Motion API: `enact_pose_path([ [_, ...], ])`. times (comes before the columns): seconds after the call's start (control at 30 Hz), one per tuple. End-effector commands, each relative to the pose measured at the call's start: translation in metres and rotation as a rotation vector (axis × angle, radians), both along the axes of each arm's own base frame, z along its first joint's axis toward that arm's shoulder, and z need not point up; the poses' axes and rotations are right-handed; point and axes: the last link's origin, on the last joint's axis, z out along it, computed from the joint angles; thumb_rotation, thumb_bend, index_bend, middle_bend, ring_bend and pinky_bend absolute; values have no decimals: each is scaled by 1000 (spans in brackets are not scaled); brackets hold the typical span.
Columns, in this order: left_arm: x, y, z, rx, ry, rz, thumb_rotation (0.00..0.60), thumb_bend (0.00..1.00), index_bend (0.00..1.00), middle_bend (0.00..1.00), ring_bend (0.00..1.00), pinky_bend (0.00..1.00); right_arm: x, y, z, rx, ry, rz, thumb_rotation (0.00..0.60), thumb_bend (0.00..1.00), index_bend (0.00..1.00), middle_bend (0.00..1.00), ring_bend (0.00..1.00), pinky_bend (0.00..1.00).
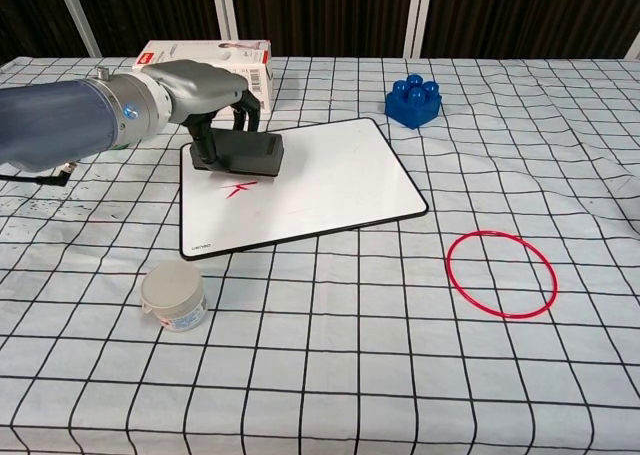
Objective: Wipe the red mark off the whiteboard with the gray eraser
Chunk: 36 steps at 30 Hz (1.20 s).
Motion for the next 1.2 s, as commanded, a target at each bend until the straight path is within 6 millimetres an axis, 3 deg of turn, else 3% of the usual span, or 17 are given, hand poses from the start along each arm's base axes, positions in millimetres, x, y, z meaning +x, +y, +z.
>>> enact_pose_path([
  [0.03, -1, -2, -3, -8, -1, -2, 600, 247, 433, 470, 128, 69, 0, 0, 0, 0, 1, 1, 600, 40, 0, 43, 181, 213],
  [0.83, -12, -12, -12, -50, -16, -20, 600, 248, 433, 473, 128, 69, 0, 0, 0, 0, -1, 4, 600, 40, 0, 42, 181, 213],
  [1.2, -11, -27, -11, -92, -26, -14, 600, 247, 433, 475, 128, 69, 1, 0, 0, 0, 0, 5, 600, 40, 0, 42, 181, 213],
])
